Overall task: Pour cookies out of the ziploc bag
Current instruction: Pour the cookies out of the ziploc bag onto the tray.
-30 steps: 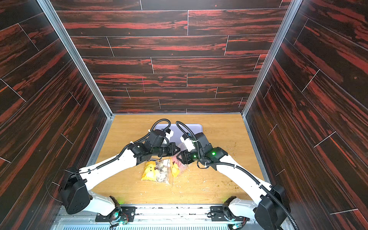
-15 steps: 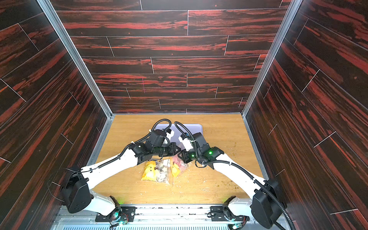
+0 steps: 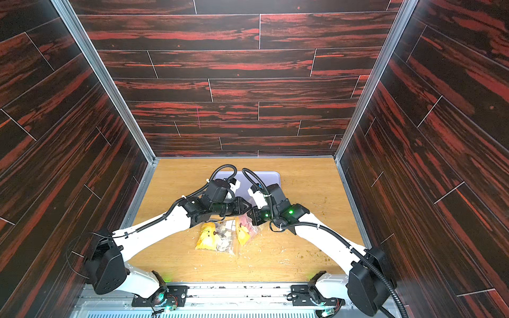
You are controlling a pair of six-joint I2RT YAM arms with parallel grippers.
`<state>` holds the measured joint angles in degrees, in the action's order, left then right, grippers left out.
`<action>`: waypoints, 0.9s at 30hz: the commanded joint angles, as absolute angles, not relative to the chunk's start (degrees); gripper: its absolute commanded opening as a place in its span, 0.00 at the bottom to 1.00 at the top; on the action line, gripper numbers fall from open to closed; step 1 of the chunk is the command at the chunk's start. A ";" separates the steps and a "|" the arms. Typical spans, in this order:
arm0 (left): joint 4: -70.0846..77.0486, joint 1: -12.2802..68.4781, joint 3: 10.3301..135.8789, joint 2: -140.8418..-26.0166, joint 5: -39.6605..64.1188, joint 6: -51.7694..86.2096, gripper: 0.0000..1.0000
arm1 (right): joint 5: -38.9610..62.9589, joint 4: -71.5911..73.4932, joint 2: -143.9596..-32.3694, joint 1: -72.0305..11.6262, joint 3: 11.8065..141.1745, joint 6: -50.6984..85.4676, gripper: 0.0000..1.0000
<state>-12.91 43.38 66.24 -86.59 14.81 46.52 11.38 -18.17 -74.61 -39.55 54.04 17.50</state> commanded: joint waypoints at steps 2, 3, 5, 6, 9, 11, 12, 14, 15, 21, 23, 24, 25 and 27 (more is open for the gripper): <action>-15.30 42.89 66.04 -83.53 12.35 46.07 0.61 | 11.34 -17.23 -72.94 -38.85 52.21 19.54 0.00; -15.56 42.67 65.59 -82.90 11.83 46.05 0.65 | 11.20 -17.29 -72.78 -38.68 52.12 19.76 0.00; -15.64 42.18 64.50 -81.72 11.13 46.00 0.67 | 10.87 -17.61 -72.74 -38.36 52.12 20.27 0.00; -15.69 41.89 63.68 -81.01 10.87 46.04 0.67 | 10.97 -17.67 -72.65 -38.02 51.91 20.67 0.00; -15.21 41.29 61.39 -78.92 10.64 45.31 0.67 | 11.57 -17.55 -71.92 -36.33 51.10 22.28 0.00; -15.33 41.21 59.82 -77.64 11.01 44.06 0.67 | 13.09 -16.98 -71.09 -34.50 49.91 23.52 0.00; -15.66 41.08 58.97 -77.02 11.22 43.45 0.66 | 14.00 -16.54 -70.65 -33.36 49.33 24.17 0.00; -15.84 41.02 57.19 -75.88 12.45 42.64 0.64 | 15.43 -16.09 -69.94 -31.76 48.32 24.67 0.00; -15.76 41.02 56.22 -75.33 13.27 42.59 0.62 | 15.42 -16.08 -69.81 -31.32 47.93 24.71 0.00; -9.37 41.79 48.54 -74.24 19.96 45.52 0.58 | 15.81 -15.85 -70.03 -29.35 46.44 25.30 0.00; -7.86 42.69 46.14 -73.52 19.71 45.21 0.58 | 16.32 -15.31 -70.05 -29.09 46.01 25.57 0.00; -6.84 43.18 45.02 -73.26 19.70 44.94 0.58 | 16.67 -15.08 -70.04 -29.09 45.90 25.57 0.00; -6.08 43.68 44.28 -73.34 19.77 44.70 0.59 | 16.87 -14.98 -70.08 -29.00 45.77 25.66 0.00; -4.42 45.04 43.14 -73.89 19.49 44.26 0.58 | 17.33 -14.55 -70.38 -28.95 45.49 25.75 0.00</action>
<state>-9.15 43.64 44.23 -75.48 18.46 44.56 15.49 -15.97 -71.31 -29.10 46.28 25.04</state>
